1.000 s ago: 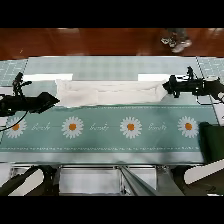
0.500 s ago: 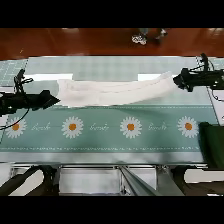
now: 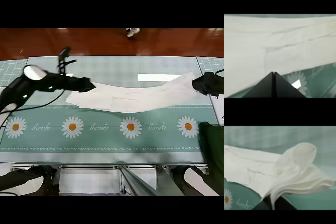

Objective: Fold the shirts.

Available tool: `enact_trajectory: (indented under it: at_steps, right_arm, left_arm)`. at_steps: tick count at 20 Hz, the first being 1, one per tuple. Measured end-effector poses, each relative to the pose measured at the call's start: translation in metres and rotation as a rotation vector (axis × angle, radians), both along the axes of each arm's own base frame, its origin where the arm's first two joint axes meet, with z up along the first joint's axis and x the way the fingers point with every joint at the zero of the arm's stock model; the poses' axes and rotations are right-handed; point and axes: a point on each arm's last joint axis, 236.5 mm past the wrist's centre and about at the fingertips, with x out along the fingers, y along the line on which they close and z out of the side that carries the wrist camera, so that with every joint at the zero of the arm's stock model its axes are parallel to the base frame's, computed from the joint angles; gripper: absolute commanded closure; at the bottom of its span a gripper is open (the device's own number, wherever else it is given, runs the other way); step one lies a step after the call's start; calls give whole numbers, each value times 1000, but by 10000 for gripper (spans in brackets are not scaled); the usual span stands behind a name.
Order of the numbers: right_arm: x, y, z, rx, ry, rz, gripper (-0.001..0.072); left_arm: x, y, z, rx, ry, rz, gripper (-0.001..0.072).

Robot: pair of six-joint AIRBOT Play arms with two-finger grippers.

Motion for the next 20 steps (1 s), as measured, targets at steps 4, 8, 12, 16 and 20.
enact_trajectory:
  at_steps: [4,8,12,16,20]
  right_arm:
    - [-26,16,27,-16,-75,16,689]
    - [-38,27,42,-13,-112,29,689]
    - [-43,31,46,-8,-122,35,689]
    - [-45,32,47,-6,-121,37,689]
    - [-45,34,47,-3,-119,42,689]
  left_arm:
    - [11,-92,-15,27,44,-147,691]
    - [-24,-172,-50,79,166,-325,691]
    - [-83,-231,-77,95,261,-465,691]
    - [-126,-259,-92,90,327,-546,691]
    - [-107,-247,-76,65,320,-535,690]
